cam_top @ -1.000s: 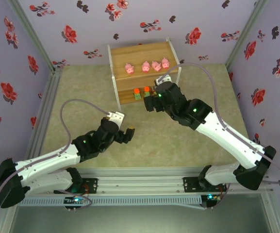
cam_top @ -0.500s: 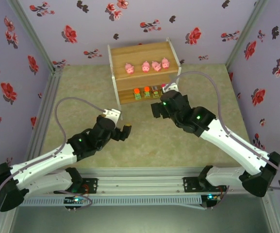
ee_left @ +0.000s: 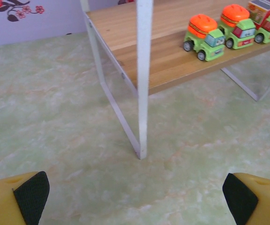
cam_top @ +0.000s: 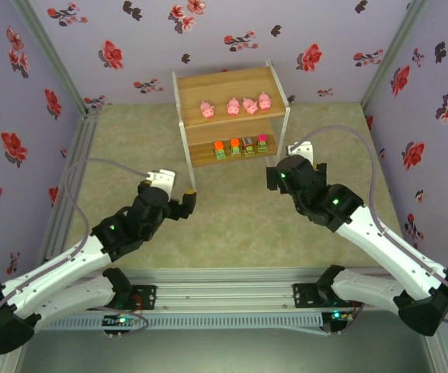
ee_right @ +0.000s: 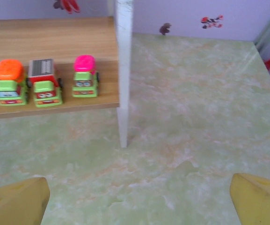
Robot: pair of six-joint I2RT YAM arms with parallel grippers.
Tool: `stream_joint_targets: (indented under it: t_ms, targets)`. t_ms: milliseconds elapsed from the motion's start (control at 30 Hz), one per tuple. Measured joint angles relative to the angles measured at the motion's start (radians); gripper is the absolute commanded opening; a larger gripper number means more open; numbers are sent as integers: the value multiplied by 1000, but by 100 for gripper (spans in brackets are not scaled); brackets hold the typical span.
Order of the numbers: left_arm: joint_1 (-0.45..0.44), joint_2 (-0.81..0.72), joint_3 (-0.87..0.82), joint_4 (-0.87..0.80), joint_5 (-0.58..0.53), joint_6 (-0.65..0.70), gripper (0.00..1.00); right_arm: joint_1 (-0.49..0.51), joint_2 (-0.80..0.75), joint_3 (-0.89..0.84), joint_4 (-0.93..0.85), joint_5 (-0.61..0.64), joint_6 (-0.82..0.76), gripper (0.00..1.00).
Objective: Place and organize the plastic toys onto the shelf
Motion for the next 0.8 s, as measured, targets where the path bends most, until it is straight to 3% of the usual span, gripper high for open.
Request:
stream_joint_targets:
  t_ms: [300, 800]
  targets:
    - [35, -34, -8, 0, -38, 1, 100, -77, -104, -92, 0, 32, 23, 100]
    - [97, -148, -130, 146, -141, 76, 100, -240, -112, -173, 18, 13, 48, 100]
